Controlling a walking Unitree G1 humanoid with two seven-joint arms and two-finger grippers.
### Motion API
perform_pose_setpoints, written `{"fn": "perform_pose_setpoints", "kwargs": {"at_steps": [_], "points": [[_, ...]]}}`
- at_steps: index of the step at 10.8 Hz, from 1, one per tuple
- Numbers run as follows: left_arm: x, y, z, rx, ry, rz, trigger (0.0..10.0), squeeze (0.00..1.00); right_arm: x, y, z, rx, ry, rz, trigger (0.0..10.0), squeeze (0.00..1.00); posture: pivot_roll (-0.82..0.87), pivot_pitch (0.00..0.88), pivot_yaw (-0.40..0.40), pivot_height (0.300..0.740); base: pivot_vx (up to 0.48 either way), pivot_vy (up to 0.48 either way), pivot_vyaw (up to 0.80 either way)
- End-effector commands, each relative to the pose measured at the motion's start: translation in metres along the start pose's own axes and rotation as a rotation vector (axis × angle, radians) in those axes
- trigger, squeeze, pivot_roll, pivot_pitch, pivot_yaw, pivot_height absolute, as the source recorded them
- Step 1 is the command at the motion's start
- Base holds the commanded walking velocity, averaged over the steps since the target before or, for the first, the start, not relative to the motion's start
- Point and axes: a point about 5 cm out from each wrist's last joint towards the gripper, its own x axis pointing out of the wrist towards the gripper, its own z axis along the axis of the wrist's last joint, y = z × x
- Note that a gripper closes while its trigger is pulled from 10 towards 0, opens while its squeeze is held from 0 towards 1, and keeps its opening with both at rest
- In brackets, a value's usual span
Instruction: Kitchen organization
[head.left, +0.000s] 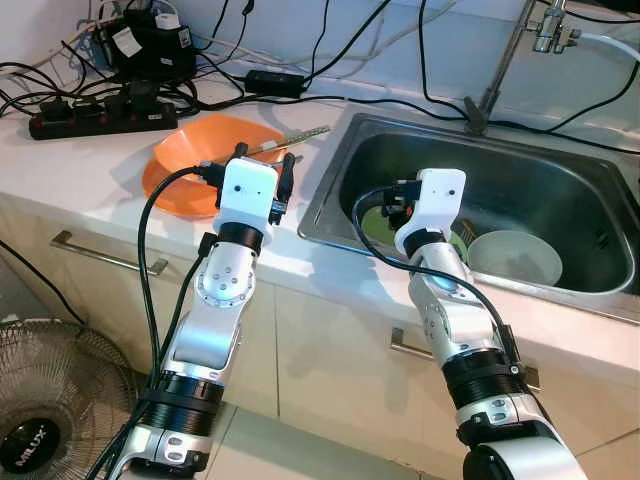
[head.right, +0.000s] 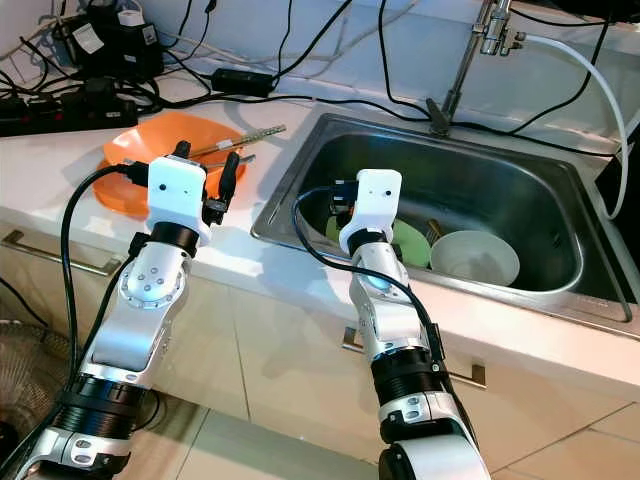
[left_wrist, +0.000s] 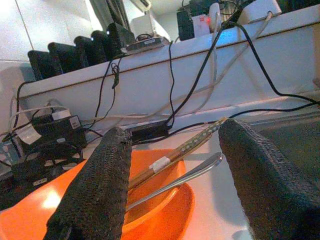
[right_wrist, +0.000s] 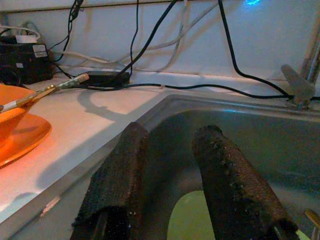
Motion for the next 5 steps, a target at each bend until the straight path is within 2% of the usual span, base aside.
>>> {"fn": "perform_pose_setpoints", "kwargs": {"at_steps": [1, 4, 5], "points": [[0.0034, -0.0009, 0.0053, 0.001, -0.013, -0.007, 10.0, 0.00, 0.0011, -0.0025, 0.0020, -0.003, -0.005, -0.013, 10.0, 0.00, 0.14, 0.029, -0.054, 0.740, 0.281, 0.000, 0.00], [0.0035, 0.0000, 0.0057, 0.002, -0.014, -0.002, 10.0, 0.00, 0.0011, -0.0010, 0.0014, -0.009, -0.002, -0.007, 10.0, 0.00, 0.15, 0.029, -0.053, 0.740, 0.287, 0.000, 0.47], [0.0036, 0.0002, 0.0057, 0.002, -0.014, -0.001, 10.0, 0.00, 0.0010, -0.0007, 0.0013, -0.006, -0.002, -0.006, 10.0, 0.00, 0.15, 0.029, -0.053, 0.740, 0.289, 0.000, 0.00]]}}
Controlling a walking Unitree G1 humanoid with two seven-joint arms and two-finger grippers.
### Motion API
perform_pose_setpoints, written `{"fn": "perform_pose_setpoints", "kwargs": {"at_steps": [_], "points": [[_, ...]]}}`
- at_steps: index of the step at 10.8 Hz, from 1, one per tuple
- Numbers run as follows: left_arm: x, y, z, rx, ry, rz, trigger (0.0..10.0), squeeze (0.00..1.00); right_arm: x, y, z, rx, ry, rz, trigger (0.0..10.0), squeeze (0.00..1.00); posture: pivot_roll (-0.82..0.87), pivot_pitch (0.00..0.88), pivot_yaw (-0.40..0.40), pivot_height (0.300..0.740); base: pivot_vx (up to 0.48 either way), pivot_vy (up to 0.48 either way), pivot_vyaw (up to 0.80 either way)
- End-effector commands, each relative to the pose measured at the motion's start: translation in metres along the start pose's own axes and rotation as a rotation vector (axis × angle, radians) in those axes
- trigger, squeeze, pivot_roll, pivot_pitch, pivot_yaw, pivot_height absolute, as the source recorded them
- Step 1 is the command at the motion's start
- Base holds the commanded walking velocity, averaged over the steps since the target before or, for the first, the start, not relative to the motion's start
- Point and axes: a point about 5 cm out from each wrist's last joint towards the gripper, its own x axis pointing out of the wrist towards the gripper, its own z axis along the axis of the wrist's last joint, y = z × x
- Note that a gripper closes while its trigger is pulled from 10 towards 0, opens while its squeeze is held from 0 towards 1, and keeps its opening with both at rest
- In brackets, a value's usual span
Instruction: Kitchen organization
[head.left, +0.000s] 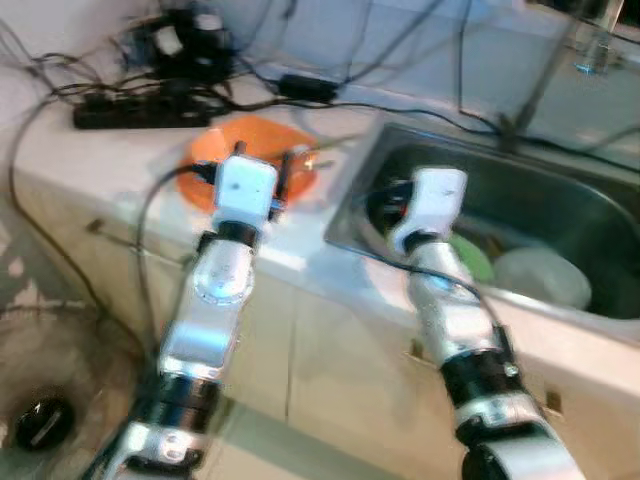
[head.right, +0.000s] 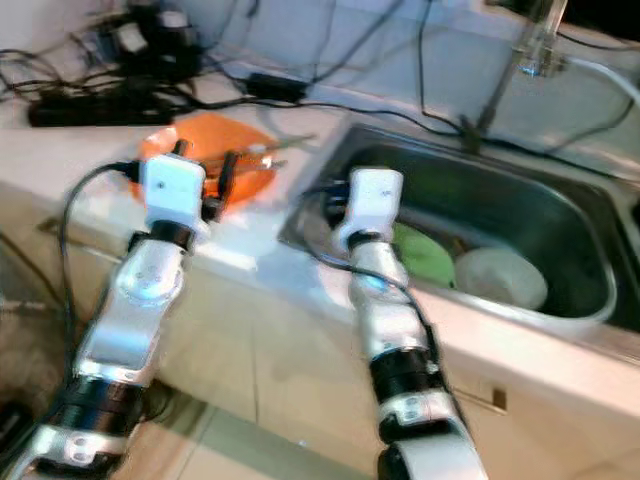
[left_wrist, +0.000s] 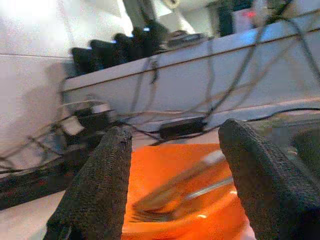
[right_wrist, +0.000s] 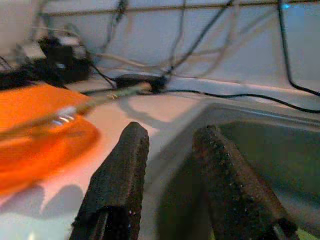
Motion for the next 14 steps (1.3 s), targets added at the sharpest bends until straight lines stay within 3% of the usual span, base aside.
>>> {"fn": "perform_pose_setpoints", "kwargs": {"at_steps": [1, 14], "points": [[0.0022, -0.0094, 0.0060, -0.011, -0.016, -0.028, 10.0, 0.00, 0.0001, -0.0131, 0.0009, -0.009, 0.000, -0.040, 10.0, 0.00, 0.15, 0.030, -0.052, 0.740, 0.296, 0.000, 0.00], [0.0020, -0.0108, 0.0072, -0.009, -0.018, -0.041, 10.0, 0.00, -0.0005, -0.0127, -0.0018, -0.012, 0.014, -0.043, 10.0, 0.00, 0.15, 0.040, -0.053, 0.740, 0.294, 0.000, 0.00]]}}
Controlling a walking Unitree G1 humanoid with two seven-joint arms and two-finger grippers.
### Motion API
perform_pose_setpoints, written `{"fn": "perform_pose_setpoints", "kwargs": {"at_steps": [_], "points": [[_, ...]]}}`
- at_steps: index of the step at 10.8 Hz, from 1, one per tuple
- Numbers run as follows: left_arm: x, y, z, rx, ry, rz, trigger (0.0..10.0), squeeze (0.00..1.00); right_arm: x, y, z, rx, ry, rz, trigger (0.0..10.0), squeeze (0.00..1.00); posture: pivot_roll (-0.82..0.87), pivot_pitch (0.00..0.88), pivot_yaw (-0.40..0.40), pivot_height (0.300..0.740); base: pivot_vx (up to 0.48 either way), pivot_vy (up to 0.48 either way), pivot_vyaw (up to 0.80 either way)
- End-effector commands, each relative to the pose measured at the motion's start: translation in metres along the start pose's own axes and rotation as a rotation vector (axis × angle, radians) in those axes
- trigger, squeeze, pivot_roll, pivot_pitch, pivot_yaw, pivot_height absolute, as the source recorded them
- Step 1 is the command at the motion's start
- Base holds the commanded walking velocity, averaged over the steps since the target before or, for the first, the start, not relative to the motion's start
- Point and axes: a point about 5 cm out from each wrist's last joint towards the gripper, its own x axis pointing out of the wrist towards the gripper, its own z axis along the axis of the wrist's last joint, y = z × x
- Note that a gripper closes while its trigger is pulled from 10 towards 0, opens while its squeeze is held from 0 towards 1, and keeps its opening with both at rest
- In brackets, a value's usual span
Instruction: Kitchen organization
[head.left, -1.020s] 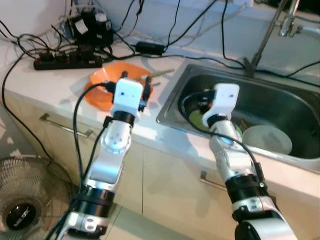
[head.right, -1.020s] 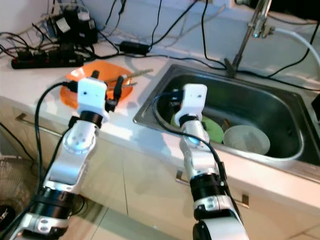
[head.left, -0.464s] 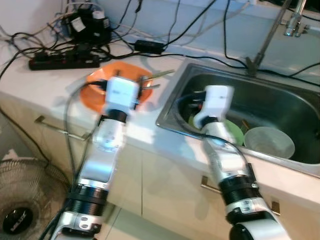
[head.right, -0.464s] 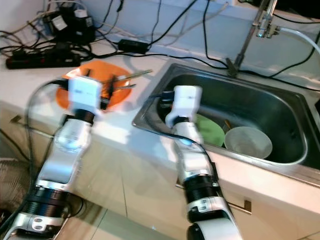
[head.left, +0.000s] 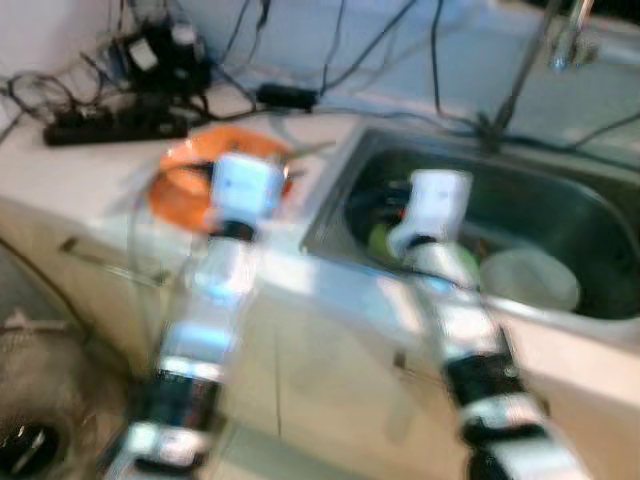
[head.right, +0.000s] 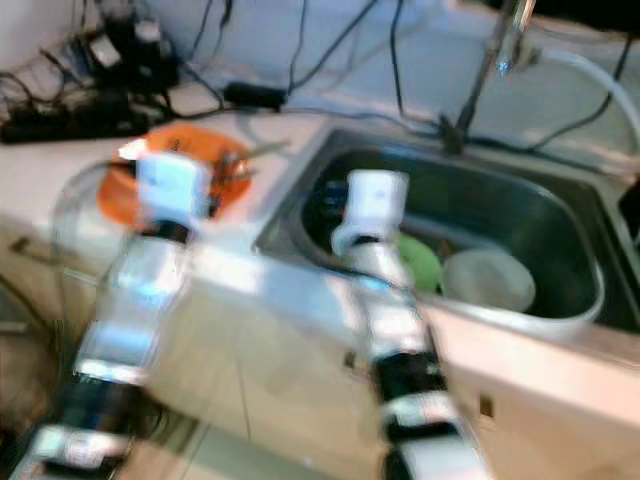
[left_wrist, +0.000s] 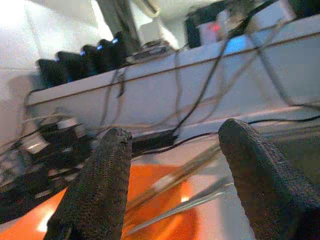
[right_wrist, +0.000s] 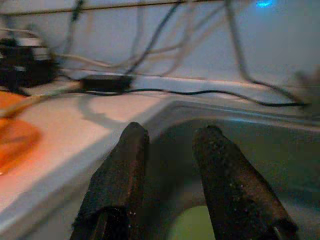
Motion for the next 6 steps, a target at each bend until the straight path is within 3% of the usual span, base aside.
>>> {"fn": "perform_pose_setpoints", "kwargs": {"at_steps": [1, 6], "points": [[0.0013, 0.0104, 0.0023, 0.019, -0.007, 0.026, 10.0, 0.00, 0.0016, 0.0105, 0.0032, 0.014, -0.008, 0.024, 10.0, 0.00, 0.15, 0.039, -0.051, 0.740, 0.296, 0.000, 0.00], [0.0018, 0.0105, 0.0034, 0.020, -0.010, 0.025, 10.0, 0.00, 0.0022, 0.0109, 0.0038, 0.021, -0.011, 0.025, 10.0, 0.00, 0.15, 0.039, -0.050, 0.740, 0.297, 0.000, 0.00]]}}
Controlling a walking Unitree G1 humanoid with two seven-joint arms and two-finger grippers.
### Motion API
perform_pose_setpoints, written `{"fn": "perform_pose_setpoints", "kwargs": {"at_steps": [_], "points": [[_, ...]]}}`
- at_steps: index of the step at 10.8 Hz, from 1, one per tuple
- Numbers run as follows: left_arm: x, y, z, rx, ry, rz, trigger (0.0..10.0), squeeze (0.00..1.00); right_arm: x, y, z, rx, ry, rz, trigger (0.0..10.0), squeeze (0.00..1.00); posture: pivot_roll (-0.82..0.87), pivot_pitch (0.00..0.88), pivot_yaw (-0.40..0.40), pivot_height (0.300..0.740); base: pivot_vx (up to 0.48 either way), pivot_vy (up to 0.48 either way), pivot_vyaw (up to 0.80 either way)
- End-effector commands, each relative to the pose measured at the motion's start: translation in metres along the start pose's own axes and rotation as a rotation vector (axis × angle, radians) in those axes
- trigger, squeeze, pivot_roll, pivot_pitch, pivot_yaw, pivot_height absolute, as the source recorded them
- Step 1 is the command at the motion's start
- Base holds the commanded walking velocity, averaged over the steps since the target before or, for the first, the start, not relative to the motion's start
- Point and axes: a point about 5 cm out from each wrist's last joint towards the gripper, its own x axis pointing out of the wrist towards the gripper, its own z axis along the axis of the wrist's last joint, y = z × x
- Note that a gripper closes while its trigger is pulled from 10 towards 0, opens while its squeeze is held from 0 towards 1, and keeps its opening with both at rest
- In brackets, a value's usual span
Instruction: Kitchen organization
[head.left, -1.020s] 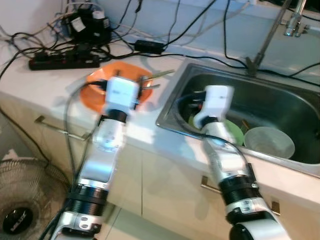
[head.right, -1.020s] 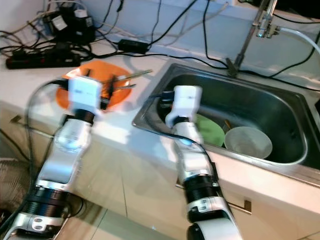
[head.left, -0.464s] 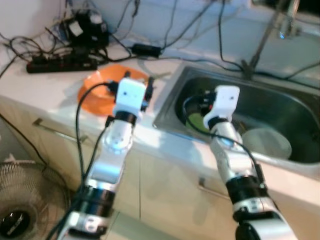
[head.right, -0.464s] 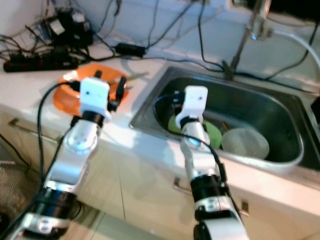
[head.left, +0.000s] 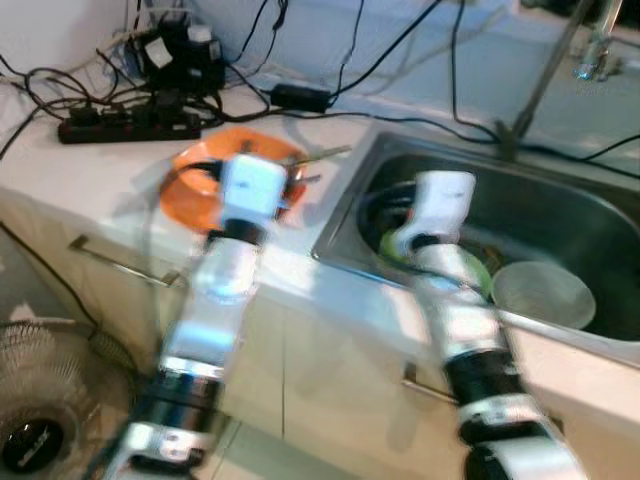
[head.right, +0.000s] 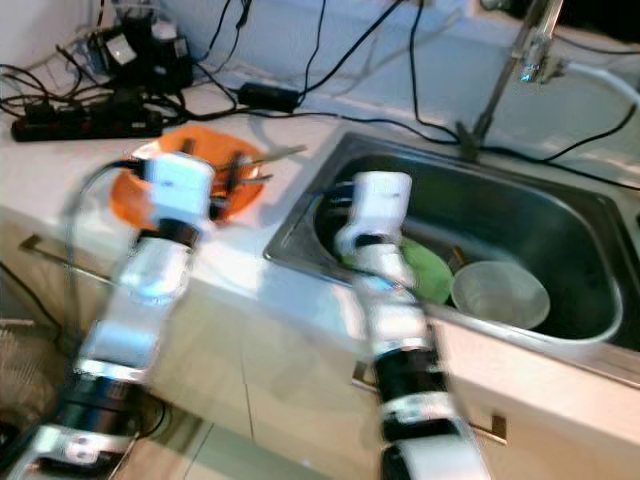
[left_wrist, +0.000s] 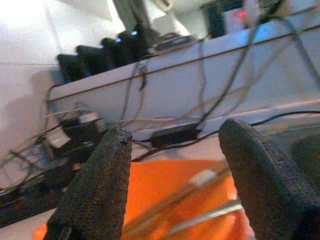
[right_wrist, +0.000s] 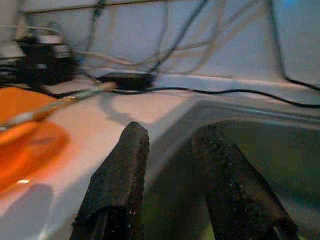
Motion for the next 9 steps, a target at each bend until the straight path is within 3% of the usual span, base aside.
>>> {"fn": "perform_pose_setpoints", "kwargs": {"at_steps": [1, 8, 9], "points": [[0.0013, -0.0104, 0.0061, -0.016, -0.019, -0.028, 10.0, 0.00, 0.0008, -0.0141, 0.0037, -0.011, -0.011, -0.039, 10.0, 0.00, 0.15, 0.039, -0.051, 0.740, 0.300, 0.000, 0.00], [0.0013, -0.0105, 0.0073, -0.016, -0.023, -0.029, 10.0, 0.00, 0.0009, -0.0135, 0.0035, -0.009, -0.010, -0.037, 10.0, 0.00, 0.15, 0.041, -0.054, 0.740, 0.297, 0.000, 0.00], [0.0005, -0.0120, 0.0106, -0.016, -0.048, -0.040, 10.0, 0.00, 0.0009, -0.0137, 0.0035, -0.009, -0.010, -0.037, 10.0, 0.00, 0.15, 0.041, -0.054, 0.740, 0.000, 0.000, 0.00]]}}
